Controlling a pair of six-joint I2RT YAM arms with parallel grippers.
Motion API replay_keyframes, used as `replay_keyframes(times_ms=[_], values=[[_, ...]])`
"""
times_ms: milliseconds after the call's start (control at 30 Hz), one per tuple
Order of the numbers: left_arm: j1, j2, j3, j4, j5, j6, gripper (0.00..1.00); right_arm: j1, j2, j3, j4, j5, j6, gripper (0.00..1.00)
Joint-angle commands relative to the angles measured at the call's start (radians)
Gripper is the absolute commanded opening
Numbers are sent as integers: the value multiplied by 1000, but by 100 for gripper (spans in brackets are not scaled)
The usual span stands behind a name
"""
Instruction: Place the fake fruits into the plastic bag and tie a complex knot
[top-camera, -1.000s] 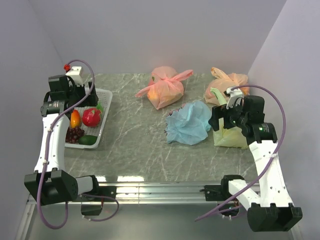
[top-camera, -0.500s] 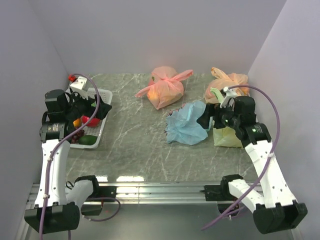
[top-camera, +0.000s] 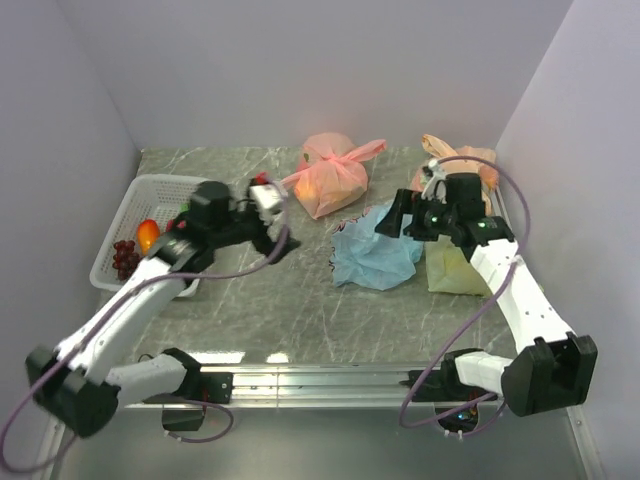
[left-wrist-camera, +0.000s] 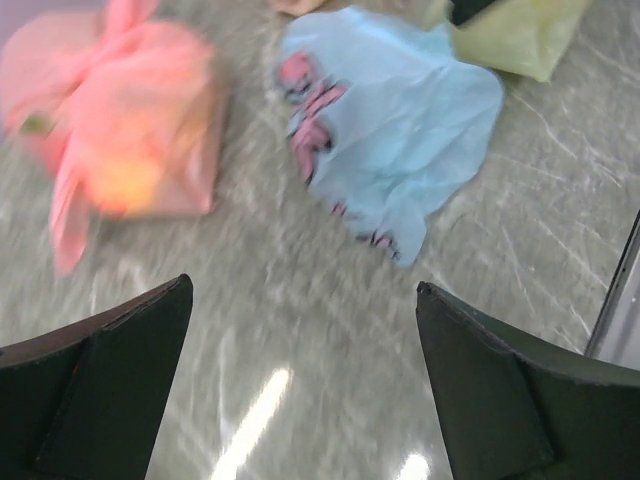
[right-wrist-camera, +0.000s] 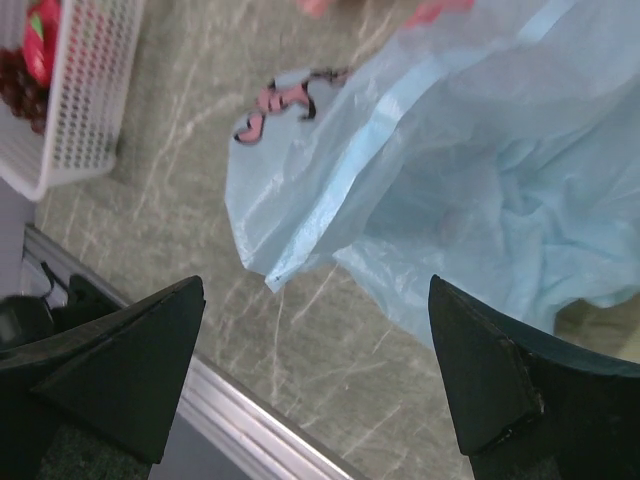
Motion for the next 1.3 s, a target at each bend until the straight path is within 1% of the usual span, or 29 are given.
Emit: replay_keyframes(times_ms=[0, 33, 67, 100, 167, 200, 233, 267, 300, 367, 433, 467, 500, 533, 567, 600, 633, 667, 700, 733, 767, 800, 833, 867, 967, 1067, 1100, 1200, 1267], values=[[-194, 168, 128, 180, -208, 77, 99, -72, -80, 97, -8, -20, -27, 100], [-227, 219, 157, 197, -230, 81, 99, -86, -80, 103, -17, -13, -34, 100], [-254, 312, 186, 214, -253, 82, 99, -103, -84, 103, -23, 1, -46, 100], [-305, 354, 241, 232, -262, 88, 99, -145, -76, 103, -28, 2, -51, 100], [-350, 461, 280, 315, -299, 90, 99, -196, -61, 107, -47, 6, -63, 100], [-385, 498, 338, 320, -301, 97, 99, -230, -41, 112, -54, 4, -71, 100], [-400, 571, 369, 326, -307, 93, 99, -244, -30, 118, -70, 6, -79, 100], [-422, 607, 401, 323, -319, 87, 99, -255, -18, 129, -77, 7, -100, 100], [-431, 644, 468, 303, -325, 87, 99, -270, -2, 135, -81, 9, -109, 100], [-446, 734, 528, 252, -351, 76, 99, -279, 8, 143, -80, 13, -140, 100], [-451, 791, 567, 243, -360, 71, 99, -291, 25, 150, -78, 16, -157, 100], [-451, 808, 578, 220, -382, 70, 97, -299, 36, 155, -78, 9, -175, 100], [-449, 825, 601, 200, -406, 61, 91, -302, 39, 155, -80, -2, -188, 100], [-448, 840, 610, 174, -432, 59, 78, -305, 45, 156, -77, 4, -198, 100], [-433, 852, 609, 139, -452, 53, 72, -308, 57, 158, -75, 7, -217, 100], [-420, 845, 599, 116, -454, 47, 66, -310, 68, 163, -77, 1, -223, 100], [-405, 815, 587, 96, -418, 44, 53, -313, 77, 169, -77, 1, -232, 100], [-369, 791, 564, 85, -387, 36, 48, -315, 88, 173, -74, -2, -232, 100], [-348, 761, 500, 61, -330, 41, 43, -313, 110, 172, -52, -11, -229, 100], [-331, 695, 462, 56, -251, 56, 30, -315, 122, 170, -43, -30, -218, 100], [-302, 658, 419, 57, -214, 73, 24, -311, 134, 166, -32, -37, -208, 100], [-292, 623, 335, 63, -183, 128, 7, -310, 162, 163, -2, -48, -196, 100], [-281, 557, 296, 73, -163, 151, 0, -310, 177, 157, 12, -60, -168, 100], [-259, 526, 218, 89, -122, 171, 0, -307, 209, 155, 26, -89, -159, 100], [-239, 449, 132, 114, -65, 284, 0, -287, 277, 164, 75, -140, -116, 100], [-233, 428, 101, 134, -37, 321, 0, -269, 332, 190, 143, -174, -45, 100], [-232, 428, 89, 139, -31, 329, 0, -250, 382, 204, 152, -204, -30, 100], [-222, 429, 78, 157, -32, 332, 0, -215, 470, 245, 144, -212, 15, 100], [-212, 428, 72, 171, -26, 322, 0, -178, 522, 235, 144, -202, 21, 100]])
